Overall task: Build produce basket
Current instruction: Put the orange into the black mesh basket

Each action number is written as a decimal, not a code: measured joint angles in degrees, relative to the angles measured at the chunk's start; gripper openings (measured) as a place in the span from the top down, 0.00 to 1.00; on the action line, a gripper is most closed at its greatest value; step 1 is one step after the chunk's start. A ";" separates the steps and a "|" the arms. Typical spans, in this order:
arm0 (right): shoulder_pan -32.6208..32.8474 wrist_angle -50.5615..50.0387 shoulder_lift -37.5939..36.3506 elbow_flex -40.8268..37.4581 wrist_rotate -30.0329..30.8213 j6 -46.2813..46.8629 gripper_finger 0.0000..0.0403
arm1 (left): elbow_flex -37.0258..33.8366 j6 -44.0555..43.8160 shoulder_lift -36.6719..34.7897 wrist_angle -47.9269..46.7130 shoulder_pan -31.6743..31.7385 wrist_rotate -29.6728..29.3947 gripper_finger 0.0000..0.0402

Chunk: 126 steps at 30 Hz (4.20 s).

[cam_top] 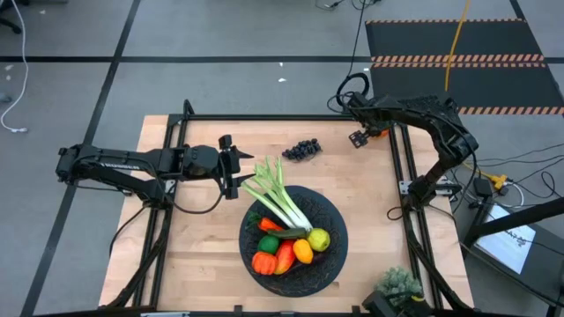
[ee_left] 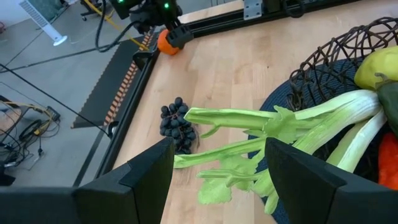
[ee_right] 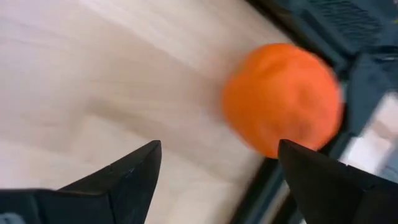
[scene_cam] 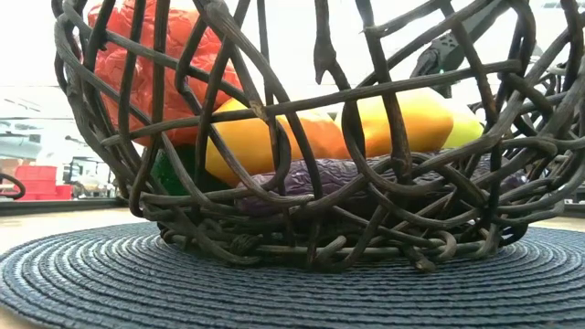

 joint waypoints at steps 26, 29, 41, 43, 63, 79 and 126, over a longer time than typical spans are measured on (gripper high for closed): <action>-1.53 5.62 0.42 0.04 9.30 -8.21 0.06 | 0.00 0.86 0.00 1.40 0.01 0.02 0.37; -3.14 7.05 2.71 0.06 9.51 -10.47 0.05 | 0.00 1.28 0.00 1.38 -0.01 0.02 0.37; -5.97 9.45 3.26 0.07 7.63 -14.60 0.05 | 0.00 1.79 0.00 1.32 -0.01 0.02 0.37; -6.06 9.09 3.26 0.07 7.57 -14.60 0.05 | 0.00 1.79 0.00 1.31 -0.01 0.02 0.37; -6.14 8.63 3.26 -0.07 5.77 -14.64 0.06 | 0.00 1.79 0.00 1.27 0.00 0.03 0.37; -4.59 6.34 3.22 -0.09 6.07 -11.54 0.34 | 0.00 1.79 0.00 1.27 -0.01 0.03 0.37; 15.56 9.12 -31.86 -4.40 -17.24 5.14 0.32 | -0.02 2.16 -0.02 1.27 -0.01 0.04 0.37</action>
